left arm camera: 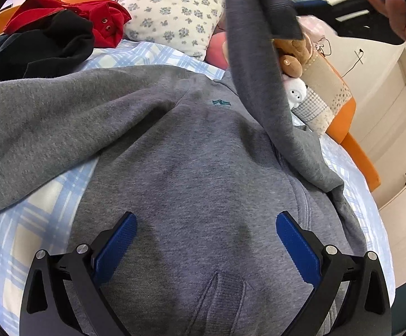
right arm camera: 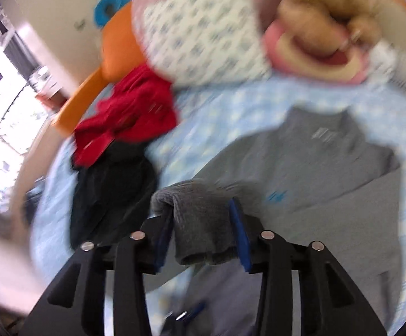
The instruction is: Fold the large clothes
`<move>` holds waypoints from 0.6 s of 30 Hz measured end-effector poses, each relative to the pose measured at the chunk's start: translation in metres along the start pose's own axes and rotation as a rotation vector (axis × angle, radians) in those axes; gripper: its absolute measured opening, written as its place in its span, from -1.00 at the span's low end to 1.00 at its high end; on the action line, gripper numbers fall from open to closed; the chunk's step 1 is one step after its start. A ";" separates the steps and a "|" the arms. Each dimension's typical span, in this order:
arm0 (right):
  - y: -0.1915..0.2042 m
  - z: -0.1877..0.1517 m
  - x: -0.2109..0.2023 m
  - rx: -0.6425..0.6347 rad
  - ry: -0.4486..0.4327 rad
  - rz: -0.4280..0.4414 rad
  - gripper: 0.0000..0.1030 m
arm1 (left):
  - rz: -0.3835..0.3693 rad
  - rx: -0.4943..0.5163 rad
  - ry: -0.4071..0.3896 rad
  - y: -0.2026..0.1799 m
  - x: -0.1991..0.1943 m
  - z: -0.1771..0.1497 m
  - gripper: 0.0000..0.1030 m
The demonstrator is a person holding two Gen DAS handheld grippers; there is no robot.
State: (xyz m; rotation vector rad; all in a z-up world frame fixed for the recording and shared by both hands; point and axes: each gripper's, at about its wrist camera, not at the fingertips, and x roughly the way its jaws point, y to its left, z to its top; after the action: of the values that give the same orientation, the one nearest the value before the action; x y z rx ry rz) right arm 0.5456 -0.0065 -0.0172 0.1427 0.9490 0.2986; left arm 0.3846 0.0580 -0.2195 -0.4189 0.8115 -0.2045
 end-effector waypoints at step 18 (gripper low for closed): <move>-0.110 -0.017 -0.040 -0.041 -0.018 -0.044 0.62 | -0.016 -0.015 0.038 0.006 -0.001 0.006 0.96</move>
State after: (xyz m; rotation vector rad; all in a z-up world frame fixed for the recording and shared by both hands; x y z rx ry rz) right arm 0.5308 -0.1237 -0.0234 0.0865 0.9267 0.2753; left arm 0.3886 0.0652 -0.2183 -0.4365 0.8474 -0.2215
